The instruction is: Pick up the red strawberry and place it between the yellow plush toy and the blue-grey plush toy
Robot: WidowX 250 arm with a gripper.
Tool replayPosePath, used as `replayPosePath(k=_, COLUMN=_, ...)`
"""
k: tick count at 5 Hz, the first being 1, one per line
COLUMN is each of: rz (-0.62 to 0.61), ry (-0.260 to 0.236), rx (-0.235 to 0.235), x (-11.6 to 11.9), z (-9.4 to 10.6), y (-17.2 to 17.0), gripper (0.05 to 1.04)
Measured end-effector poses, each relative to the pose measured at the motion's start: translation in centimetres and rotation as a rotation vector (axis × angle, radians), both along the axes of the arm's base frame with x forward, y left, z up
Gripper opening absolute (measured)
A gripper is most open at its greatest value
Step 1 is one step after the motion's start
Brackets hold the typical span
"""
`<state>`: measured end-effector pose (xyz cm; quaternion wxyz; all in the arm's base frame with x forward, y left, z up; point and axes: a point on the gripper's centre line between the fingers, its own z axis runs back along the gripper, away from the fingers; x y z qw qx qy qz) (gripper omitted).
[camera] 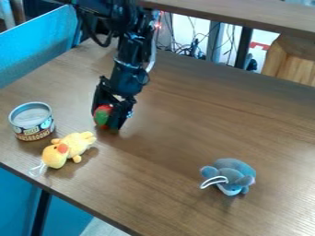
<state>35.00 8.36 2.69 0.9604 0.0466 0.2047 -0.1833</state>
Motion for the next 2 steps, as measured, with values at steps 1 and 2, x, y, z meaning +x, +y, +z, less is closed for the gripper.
replayPosePath(k=1, rz=0.022, ry=-0.053, rx=-0.019, x=0.36, z=0.0, y=-0.39, gripper=0.816)
replayPosePath(k=2, rz=0.051, ry=-0.108, rx=-0.04, x=0.57, z=0.25, y=-0.79, gripper=0.816)
